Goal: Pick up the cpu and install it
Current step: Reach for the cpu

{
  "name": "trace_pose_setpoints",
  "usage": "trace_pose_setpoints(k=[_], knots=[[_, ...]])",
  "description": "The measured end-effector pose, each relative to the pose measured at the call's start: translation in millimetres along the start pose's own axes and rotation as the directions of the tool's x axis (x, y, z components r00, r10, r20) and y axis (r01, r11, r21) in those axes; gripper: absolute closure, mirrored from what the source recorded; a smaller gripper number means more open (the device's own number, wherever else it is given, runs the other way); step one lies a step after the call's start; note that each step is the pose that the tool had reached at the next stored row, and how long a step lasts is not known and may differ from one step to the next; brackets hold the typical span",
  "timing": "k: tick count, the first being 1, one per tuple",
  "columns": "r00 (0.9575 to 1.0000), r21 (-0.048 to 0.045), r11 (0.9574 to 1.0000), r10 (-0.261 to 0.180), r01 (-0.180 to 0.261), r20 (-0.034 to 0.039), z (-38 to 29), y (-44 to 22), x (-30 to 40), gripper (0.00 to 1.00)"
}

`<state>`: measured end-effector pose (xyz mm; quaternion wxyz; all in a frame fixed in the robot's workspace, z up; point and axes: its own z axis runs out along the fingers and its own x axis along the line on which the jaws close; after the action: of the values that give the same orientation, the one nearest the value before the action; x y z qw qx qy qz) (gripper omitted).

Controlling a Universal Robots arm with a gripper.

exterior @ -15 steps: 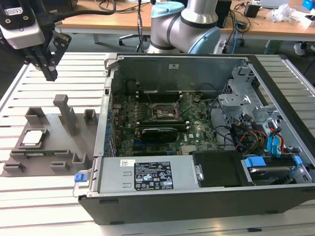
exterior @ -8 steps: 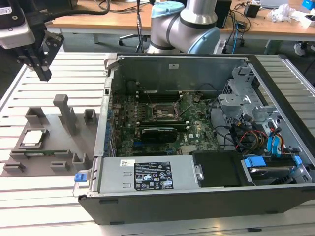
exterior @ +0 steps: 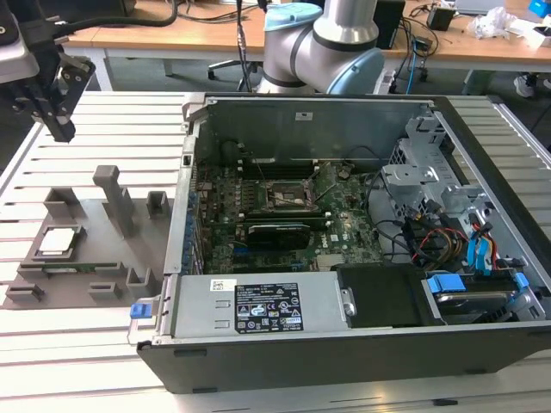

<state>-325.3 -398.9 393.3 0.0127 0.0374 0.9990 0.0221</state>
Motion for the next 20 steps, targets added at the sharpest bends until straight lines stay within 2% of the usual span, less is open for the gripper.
trace_pose_setpoints(k=[20], knots=[[1.0000, 0.0000, 1.0000, 0.000, 0.000, 0.0000, -0.9, -2.6, 35.6, 0.89]])
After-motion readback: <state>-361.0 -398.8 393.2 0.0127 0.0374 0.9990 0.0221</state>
